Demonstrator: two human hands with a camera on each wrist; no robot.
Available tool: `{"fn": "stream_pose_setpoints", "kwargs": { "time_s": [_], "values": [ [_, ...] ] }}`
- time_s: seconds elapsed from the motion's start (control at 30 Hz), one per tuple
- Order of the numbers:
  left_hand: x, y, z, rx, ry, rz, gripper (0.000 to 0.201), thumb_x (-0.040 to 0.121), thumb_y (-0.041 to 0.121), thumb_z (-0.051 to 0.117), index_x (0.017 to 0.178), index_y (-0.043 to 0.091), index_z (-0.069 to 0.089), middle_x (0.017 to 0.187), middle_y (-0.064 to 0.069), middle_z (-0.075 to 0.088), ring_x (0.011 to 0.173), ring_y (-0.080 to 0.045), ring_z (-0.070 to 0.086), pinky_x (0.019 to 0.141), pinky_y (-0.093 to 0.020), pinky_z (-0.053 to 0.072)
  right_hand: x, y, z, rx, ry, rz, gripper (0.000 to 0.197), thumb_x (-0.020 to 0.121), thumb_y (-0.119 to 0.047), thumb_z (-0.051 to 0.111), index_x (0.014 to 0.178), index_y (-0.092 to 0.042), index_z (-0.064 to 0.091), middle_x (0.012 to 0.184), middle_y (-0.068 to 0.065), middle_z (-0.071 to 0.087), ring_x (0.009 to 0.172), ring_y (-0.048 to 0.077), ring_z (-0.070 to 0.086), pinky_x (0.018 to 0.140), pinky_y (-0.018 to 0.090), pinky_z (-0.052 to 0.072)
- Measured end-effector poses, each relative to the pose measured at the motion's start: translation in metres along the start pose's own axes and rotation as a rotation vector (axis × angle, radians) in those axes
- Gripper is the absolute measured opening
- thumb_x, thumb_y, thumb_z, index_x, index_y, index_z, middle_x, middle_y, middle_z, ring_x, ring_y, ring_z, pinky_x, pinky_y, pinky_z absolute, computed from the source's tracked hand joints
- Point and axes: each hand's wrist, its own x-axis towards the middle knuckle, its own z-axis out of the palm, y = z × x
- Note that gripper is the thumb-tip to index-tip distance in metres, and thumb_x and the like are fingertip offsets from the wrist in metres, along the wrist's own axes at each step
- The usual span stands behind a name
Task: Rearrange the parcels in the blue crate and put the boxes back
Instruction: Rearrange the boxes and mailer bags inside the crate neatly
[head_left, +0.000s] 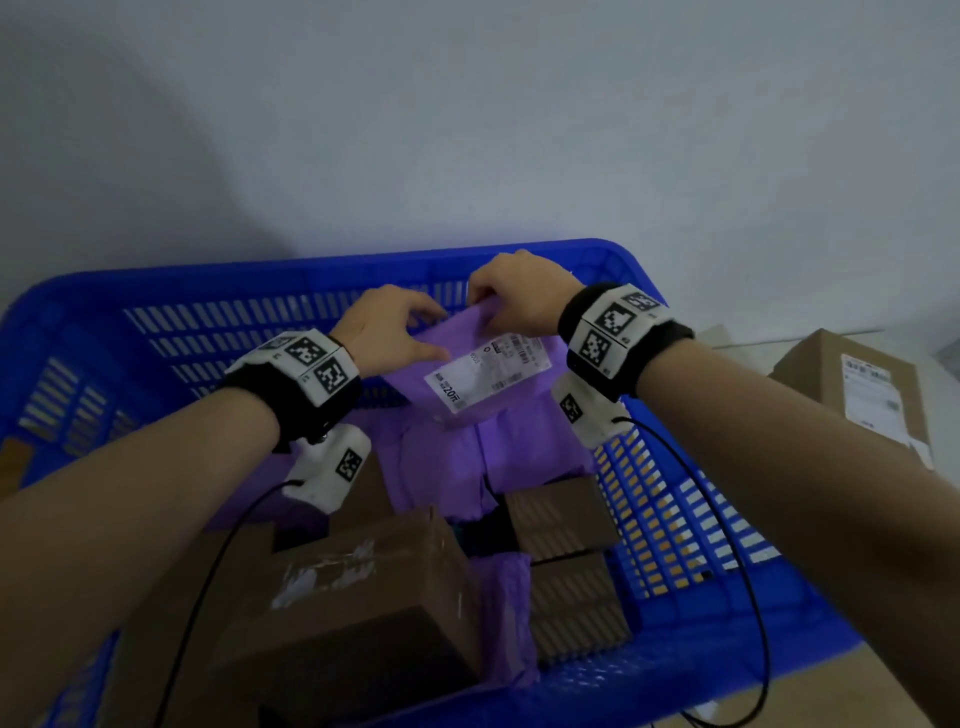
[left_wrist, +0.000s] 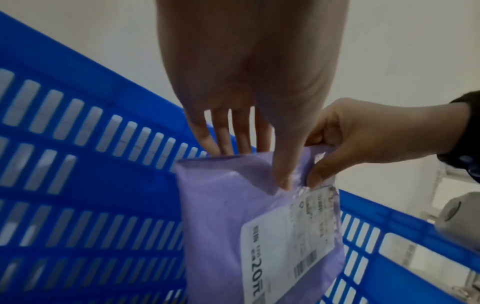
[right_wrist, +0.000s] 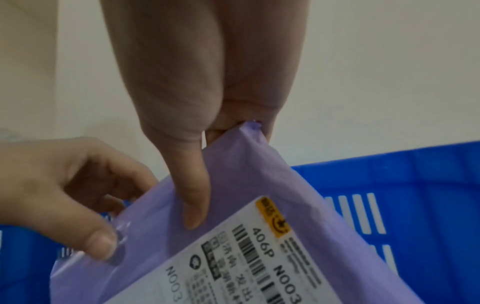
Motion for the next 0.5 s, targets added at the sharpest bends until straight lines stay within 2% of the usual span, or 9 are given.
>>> {"fn": "stream_pose_setpoints", "kwargs": {
  "time_s": [0.1, 0.17, 0.2, 0.27, 0.33, 0.4, 0.43, 0.47, 0.5],
  "values": [
    [0.002, 0.004, 0.003, 0.029, -0.097, 0.003, 0.026, 0.077, 0.027, 0.075, 0.092, 0.006, 0.072, 0.073, -0.008, 0.062, 0.071, -0.022, 0.055, 0.068, -0.027, 0.040, 0.002, -0.005, 0.001, -0.018, -0.022, -0.009, 0.031, 0.077, -0.023, 0.073, 0.106, -0.017, 0.065, 0.113, 0.002, 0.061, 0.102, 0.022, 0.057, 0.072, 0.026, 0.036],
    [0.001, 0.004, 0.007, 0.024, -0.114, -0.030, 0.027, 0.079, 0.025, 0.072, 0.077, -0.001, 0.064, 0.060, -0.007, 0.049, 0.062, -0.022, 0.045, 0.062, -0.029, 0.033, 0.002, -0.008, 0.003, 0.014, -0.018, -0.001, 0.032, 0.076, -0.024, 0.073, 0.106, -0.017, 0.064, 0.112, 0.001, 0.062, 0.103, 0.021, 0.057, 0.073, 0.026, 0.034],
    [0.000, 0.002, 0.010, -0.008, -0.115, -0.050, 0.028, 0.079, 0.023, 0.072, 0.077, -0.003, 0.063, 0.061, -0.009, 0.051, 0.062, -0.024, 0.047, 0.062, -0.031, 0.034, 0.002, -0.008, 0.005, 0.029, -0.002, 0.001, 0.035, 0.075, -0.024, 0.072, 0.108, -0.018, 0.063, 0.114, 0.000, 0.062, 0.105, 0.022, 0.057, 0.076, 0.027, 0.035],
    [0.000, -0.010, 0.015, -0.117, -0.102, -0.086, 0.024, 0.078, 0.019, 0.074, 0.086, -0.003, 0.068, 0.076, -0.017, 0.066, 0.073, -0.028, 0.061, 0.070, -0.035, 0.045, 0.000, -0.004, 0.010, 0.052, 0.059, 0.033, 0.056, 0.074, -0.025, 0.072, 0.126, -0.020, 0.052, 0.131, 0.003, 0.052, 0.121, 0.024, 0.048, 0.095, 0.034, 0.036],
    [-0.003, -0.024, 0.020, -0.283, -0.092, -0.183, 0.029, 0.076, 0.014, 0.077, 0.097, -0.005, 0.068, 0.096, -0.022, 0.071, 0.086, -0.026, 0.064, 0.084, -0.042, 0.052, -0.008, 0.006, 0.019, 0.150, 0.106, 0.161, 0.087, 0.071, -0.028, 0.076, 0.144, -0.019, 0.029, 0.150, 0.009, 0.026, 0.137, 0.030, 0.029, 0.110, 0.048, 0.027],
    [-0.012, -0.035, 0.023, -0.484, -0.085, -0.324, 0.033, 0.076, 0.007, 0.076, 0.104, -0.008, 0.066, 0.105, -0.023, 0.069, 0.090, -0.024, 0.062, 0.090, -0.049, 0.053, -0.017, 0.020, 0.035, 0.330, 0.124, 0.338, 0.106, 0.069, -0.033, 0.081, 0.149, -0.012, 0.014, 0.154, 0.014, 0.012, 0.142, 0.034, 0.019, 0.113, 0.052, 0.024],
    [-0.017, -0.039, 0.026, -0.590, -0.087, -0.394, 0.034, 0.077, 0.003, 0.074, 0.108, -0.008, 0.064, 0.107, -0.023, 0.068, 0.091, -0.025, 0.063, 0.090, -0.048, 0.053, -0.020, 0.027, 0.047, 0.429, 0.120, 0.427, 0.108, 0.069, -0.034, 0.081, 0.148, -0.008, 0.012, 0.152, 0.017, 0.015, 0.141, 0.034, 0.021, 0.113, 0.049, 0.027],
    [-0.021, -0.043, 0.029, -0.684, -0.097, -0.456, 0.036, 0.078, 0.000, 0.072, 0.112, -0.006, 0.062, 0.110, -0.023, 0.067, 0.088, -0.026, 0.064, 0.087, -0.045, 0.055, -0.022, 0.033, 0.060, 0.546, 0.116, 0.508, 0.103, 0.071, -0.033, 0.080, 0.146, -0.004, 0.017, 0.147, 0.018, 0.027, 0.135, 0.032, 0.032, 0.108, 0.043, 0.035],
    [-0.025, -0.046, 0.033, -0.759, -0.113, -0.505, 0.037, 0.079, -0.001, 0.070, 0.115, -0.005, 0.061, 0.113, -0.023, 0.066, 0.086, -0.026, 0.065, 0.084, -0.042, 0.057, -0.025, 0.037, 0.073, 0.690, 0.092, 0.581, 0.091, 0.073, -0.032, 0.079, 0.141, -0.001, 0.027, 0.135, 0.017, 0.043, 0.120, 0.029, 0.048, 0.094, 0.037, 0.046]
  ]
}}
